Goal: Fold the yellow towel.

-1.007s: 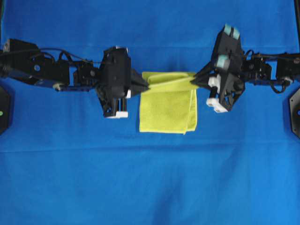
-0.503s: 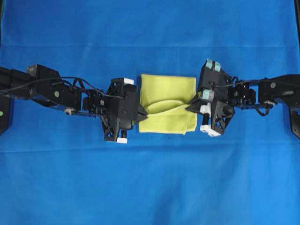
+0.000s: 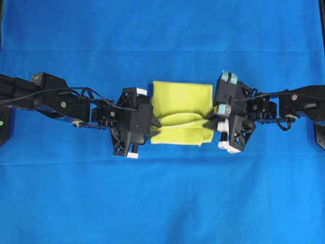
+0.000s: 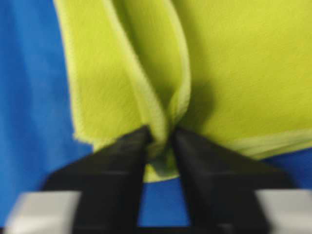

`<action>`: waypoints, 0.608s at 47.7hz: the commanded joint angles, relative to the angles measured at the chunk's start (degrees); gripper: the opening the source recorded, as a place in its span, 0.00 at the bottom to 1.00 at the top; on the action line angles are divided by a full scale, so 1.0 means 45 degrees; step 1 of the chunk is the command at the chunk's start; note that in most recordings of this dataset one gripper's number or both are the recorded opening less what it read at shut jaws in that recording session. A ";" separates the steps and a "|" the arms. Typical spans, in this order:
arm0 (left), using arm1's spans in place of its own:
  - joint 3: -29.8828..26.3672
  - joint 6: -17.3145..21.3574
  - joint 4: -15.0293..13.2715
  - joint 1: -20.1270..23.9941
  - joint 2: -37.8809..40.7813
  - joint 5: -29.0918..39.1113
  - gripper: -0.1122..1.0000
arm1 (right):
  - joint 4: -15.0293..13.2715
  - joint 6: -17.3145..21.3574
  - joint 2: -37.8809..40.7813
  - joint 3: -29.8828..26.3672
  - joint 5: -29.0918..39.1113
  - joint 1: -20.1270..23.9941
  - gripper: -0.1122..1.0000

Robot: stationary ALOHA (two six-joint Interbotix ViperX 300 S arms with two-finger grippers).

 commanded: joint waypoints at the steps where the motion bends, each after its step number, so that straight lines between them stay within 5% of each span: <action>1: -0.0137 -0.0117 0.0000 -0.0059 -0.0215 0.0000 0.40 | 0.0039 0.0020 -0.0059 -0.0273 -0.0039 0.0254 0.54; 5: -0.0137 -0.0273 0.0000 -0.0059 -0.0293 0.0020 0.53 | 0.0039 0.0039 -0.0059 -0.0313 -0.0039 0.0410 0.69; 9: -0.0078 -0.0312 0.0000 -0.0137 -0.0488 0.0156 0.62 | 0.0039 0.0059 -0.0137 -0.0332 0.0117 0.0586 0.66; 29: 0.0215 -0.0352 0.0000 -0.1445 -0.4297 0.2832 0.62 | 0.0000 0.0273 -0.3516 -0.0723 0.2695 0.1055 0.65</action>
